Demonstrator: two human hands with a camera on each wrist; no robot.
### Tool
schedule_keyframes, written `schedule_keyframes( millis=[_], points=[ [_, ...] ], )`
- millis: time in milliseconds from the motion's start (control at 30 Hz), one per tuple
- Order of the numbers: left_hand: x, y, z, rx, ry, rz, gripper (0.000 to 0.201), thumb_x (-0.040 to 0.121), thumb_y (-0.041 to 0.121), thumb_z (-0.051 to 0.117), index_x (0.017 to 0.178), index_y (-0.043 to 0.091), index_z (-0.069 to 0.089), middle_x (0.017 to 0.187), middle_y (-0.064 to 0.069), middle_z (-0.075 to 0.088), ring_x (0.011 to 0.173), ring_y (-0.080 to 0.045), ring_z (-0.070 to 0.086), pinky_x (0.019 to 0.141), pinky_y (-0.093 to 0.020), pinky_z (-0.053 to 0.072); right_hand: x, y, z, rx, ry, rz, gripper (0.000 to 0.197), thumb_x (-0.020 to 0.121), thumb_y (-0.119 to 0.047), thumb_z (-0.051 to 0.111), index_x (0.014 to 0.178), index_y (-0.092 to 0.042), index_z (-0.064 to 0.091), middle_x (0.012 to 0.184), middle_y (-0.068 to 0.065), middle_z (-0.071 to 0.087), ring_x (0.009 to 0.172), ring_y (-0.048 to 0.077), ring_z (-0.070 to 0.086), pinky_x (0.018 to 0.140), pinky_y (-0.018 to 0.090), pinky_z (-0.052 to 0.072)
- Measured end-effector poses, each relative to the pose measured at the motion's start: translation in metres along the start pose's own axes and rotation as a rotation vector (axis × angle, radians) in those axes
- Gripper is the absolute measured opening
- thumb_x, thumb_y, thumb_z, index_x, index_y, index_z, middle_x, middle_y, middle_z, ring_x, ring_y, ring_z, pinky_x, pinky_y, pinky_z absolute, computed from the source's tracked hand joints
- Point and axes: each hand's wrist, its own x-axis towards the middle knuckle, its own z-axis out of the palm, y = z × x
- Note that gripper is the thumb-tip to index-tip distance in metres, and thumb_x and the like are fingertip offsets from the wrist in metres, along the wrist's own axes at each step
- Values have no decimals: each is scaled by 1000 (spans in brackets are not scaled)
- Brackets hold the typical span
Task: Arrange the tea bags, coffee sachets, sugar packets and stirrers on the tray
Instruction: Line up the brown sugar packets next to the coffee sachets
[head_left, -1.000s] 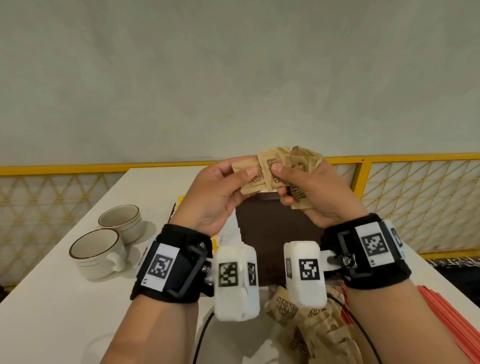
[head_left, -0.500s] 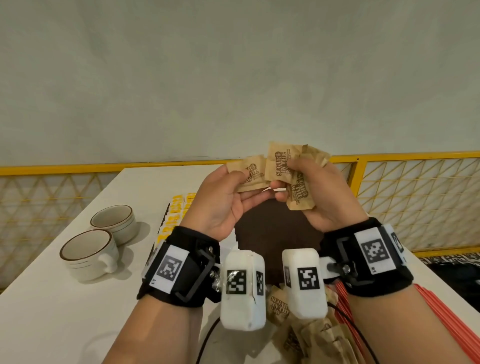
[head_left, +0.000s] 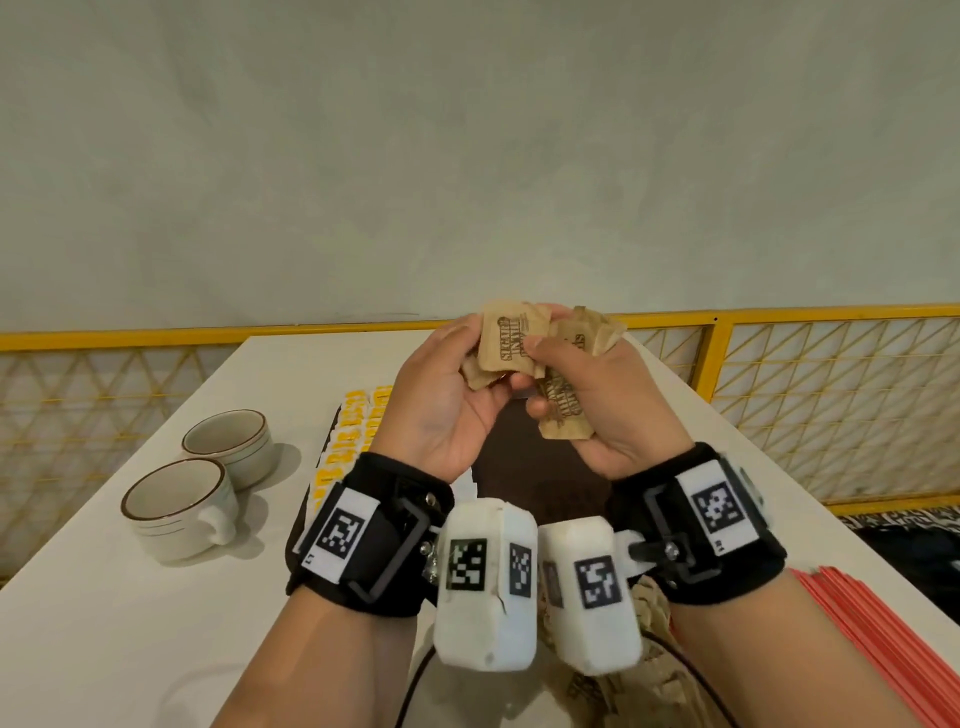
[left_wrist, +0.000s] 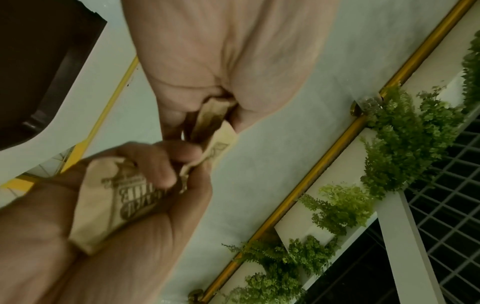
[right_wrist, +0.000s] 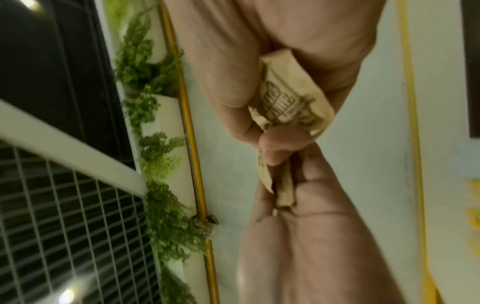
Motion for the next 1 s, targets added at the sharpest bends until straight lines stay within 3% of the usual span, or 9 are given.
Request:
schedule_keyframes(
  millis=[100, 167, 233, 333, 433, 567, 633, 767, 1000],
  points=[
    [-1, -2, 4, 34, 40, -10, 52, 103, 37, 27, 126, -3, 52, 110, -15, 66, 49, -12, 51, 45, -27, 35, -3, 8, 7, -77, 31, -51, 28, 91, 2, 55, 118, -5, 50, 86, 15, 67, 52, 17, 62, 36, 21, 40],
    [-3, -3, 5, 60, 50, 0, 42, 102, 36, 29, 122, 8, 54, 113, -9, 68, 52, -11, 56, 42, -25, 32, -4, 10, 10, -97, 35, -39, 27, 91, 1, 56, 116, -6, 49, 82, 13, 67, 50, 18, 61, 34, 20, 36],
    [-3, -2, 2, 88, 49, 20, 36, 103, 28, 31, 125, 10, 52, 122, -9, 65, 72, -15, 63, 44, -25, 35, -4, 10, 10, -176, 25, -5, 22, 91, -6, 60, 110, -14, 51, 72, 7, 66, 45, 18, 57, 35, 18, 32],
    [-2, 3, -4, 93, 31, 27, 33, 103, 19, 28, 118, 5, 55, 114, -11, 68, 89, -19, 67, 55, -28, 50, -3, 5, 4, -365, 1, 4, 16, 90, -21, 65, 103, -21, 55, 59, 5, 62, 39, 19, 47, 37, 15, 26],
    [-1, 7, -5, 115, 16, 15, 33, 104, 14, 29, 113, 1, 58, 113, -16, 66, 93, -20, 66, 73, -28, 56, -2, -1, -4, -483, -13, -37, 19, 87, -26, 69, 99, -17, 58, 54, 4, 58, 35, 14, 41, 38, 14, 25],
    [-2, 5, -4, 164, 12, -1, 31, 103, 12, 31, 104, 1, 59, 105, -15, 67, 85, -21, 66, 65, -29, 56, -2, -6, -11, -589, -67, -31, 21, 85, -22, 72, 102, -17, 60, 61, 5, 64, 39, 13, 44, 41, 17, 30],
    [-3, 5, -4, 140, 1, -15, 28, 103, 13, 32, 101, 2, 58, 97, -13, 68, 77, -19, 67, 58, -28, 55, -2, -5, -12, -605, -101, 14, 17, 86, -23, 70, 101, -22, 62, 60, 6, 63, 38, 13, 43, 40, 16, 30],
    [-1, 3, -6, 115, 3, -51, 24, 102, 17, 36, 99, 5, 57, 87, -12, 65, 73, -18, 64, 62, -26, 56, -1, -2, -12, -562, -136, 38, 15, 86, -32, 68, 92, -20, 62, 54, 6, 53, 35, 11, 36, 39, 14, 26],
    [1, 2, -8, -34, 21, -42, 29, 102, 23, 35, 109, 2, 53, 101, -20, 64, 87, -25, 64, 80, -34, 56, 6, -3, -18, -352, -45, 126, 17, 90, -27, 63, 103, -17, 62, 56, 6, 51, 33, 11, 34, 37, 12, 21]
  ],
)
